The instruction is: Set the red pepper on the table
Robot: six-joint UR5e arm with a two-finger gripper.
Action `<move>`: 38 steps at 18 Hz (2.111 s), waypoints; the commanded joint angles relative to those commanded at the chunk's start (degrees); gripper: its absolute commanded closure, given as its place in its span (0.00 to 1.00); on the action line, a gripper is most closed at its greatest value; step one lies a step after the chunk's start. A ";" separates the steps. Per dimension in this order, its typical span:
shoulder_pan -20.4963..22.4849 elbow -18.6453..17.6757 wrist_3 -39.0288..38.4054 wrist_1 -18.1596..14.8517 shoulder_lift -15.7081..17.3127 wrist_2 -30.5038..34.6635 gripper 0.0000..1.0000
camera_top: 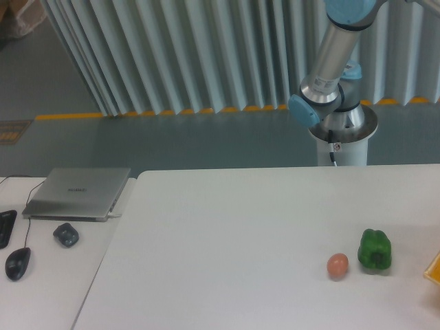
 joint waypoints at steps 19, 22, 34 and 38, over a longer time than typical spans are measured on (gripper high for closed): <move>0.53 -0.80 0.36 0.27 -0.18 -0.09 0.38; 0.53 -0.63 0.44 0.09 0.18 -0.17 0.47; 0.88 0.51 0.27 0.18 0.18 -0.17 0.00; 0.70 3.15 -0.08 -0.09 0.09 0.09 0.00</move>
